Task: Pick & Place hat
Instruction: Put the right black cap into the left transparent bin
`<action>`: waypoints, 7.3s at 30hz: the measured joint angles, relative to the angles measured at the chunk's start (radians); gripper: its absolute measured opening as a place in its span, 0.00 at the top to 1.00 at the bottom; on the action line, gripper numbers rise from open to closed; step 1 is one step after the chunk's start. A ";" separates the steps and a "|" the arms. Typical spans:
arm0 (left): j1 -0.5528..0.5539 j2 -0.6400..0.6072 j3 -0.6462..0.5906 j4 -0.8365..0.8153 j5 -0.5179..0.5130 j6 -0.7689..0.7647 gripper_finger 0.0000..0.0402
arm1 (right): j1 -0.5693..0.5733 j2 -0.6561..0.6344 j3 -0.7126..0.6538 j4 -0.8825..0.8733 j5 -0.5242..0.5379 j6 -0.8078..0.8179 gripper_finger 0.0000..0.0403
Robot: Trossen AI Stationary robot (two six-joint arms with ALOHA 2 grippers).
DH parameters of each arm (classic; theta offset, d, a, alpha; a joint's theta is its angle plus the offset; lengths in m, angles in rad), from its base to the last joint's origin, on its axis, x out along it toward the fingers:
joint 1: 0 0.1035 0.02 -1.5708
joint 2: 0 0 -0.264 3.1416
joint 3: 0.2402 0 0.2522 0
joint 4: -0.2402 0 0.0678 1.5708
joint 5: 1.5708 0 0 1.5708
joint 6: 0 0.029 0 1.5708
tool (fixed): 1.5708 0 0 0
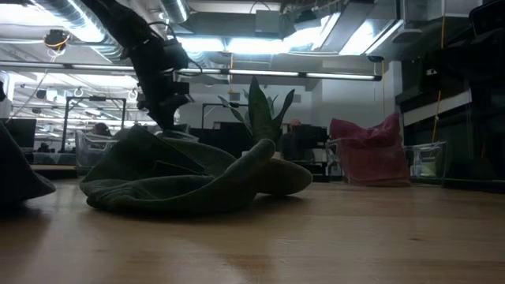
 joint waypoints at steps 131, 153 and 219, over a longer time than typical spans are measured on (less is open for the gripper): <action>-0.991 -0.113 0.028 -0.314 0.198 0.005 0.37 | 0.000 0.000 0.000 0.000 0.000 0.000 0.94; -1.060 0.108 0.028 -0.230 0.073 -0.285 0.37 | 0.000 0.000 0.000 0.000 0.000 0.000 0.94; -1.268 0.096 0.301 -0.933 -0.705 -0.957 0.99 | 0.000 0.000 0.000 0.000 0.000 0.000 0.94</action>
